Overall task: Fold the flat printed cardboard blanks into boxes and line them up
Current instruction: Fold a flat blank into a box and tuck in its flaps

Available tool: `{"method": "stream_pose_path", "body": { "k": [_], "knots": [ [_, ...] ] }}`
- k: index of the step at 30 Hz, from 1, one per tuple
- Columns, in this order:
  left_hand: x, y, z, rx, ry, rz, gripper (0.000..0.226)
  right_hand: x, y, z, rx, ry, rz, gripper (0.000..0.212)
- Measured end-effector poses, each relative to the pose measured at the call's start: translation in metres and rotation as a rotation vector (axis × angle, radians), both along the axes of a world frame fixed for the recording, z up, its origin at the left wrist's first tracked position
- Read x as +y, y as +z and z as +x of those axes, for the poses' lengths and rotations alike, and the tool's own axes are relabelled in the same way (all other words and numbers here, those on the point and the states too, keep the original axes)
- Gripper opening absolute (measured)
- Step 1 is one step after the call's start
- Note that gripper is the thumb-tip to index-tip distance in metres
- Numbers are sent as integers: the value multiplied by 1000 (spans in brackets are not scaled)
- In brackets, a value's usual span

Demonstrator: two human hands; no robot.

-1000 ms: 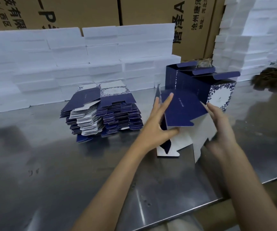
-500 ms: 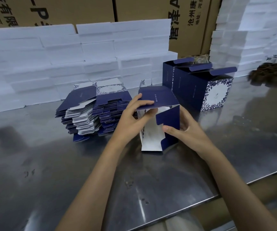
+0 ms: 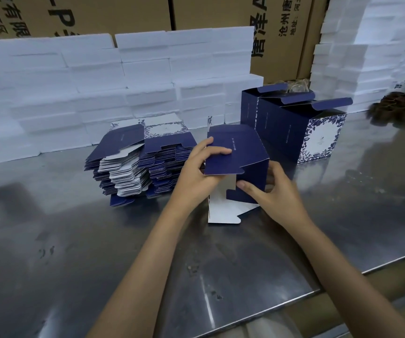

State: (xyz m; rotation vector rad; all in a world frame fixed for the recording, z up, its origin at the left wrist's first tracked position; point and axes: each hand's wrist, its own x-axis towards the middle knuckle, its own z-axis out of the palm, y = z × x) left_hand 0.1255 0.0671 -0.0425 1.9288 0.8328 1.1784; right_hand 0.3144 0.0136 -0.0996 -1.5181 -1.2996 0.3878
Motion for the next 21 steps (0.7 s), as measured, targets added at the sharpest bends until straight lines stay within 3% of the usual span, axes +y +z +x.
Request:
{"method": "stream_pose_path", "body": {
  "k": [4,8,21],
  "knots": [
    [-1,0,1,4,29,20,40,-6,2,16,-254,3,-170,45],
    [-1,0,2,-5,21,7,40,-5,10,29,-493,95,-401,47],
    [0,-2,3,-34,15,-11,38,3,23,35,-477,167,-416,39]
  ]
}}
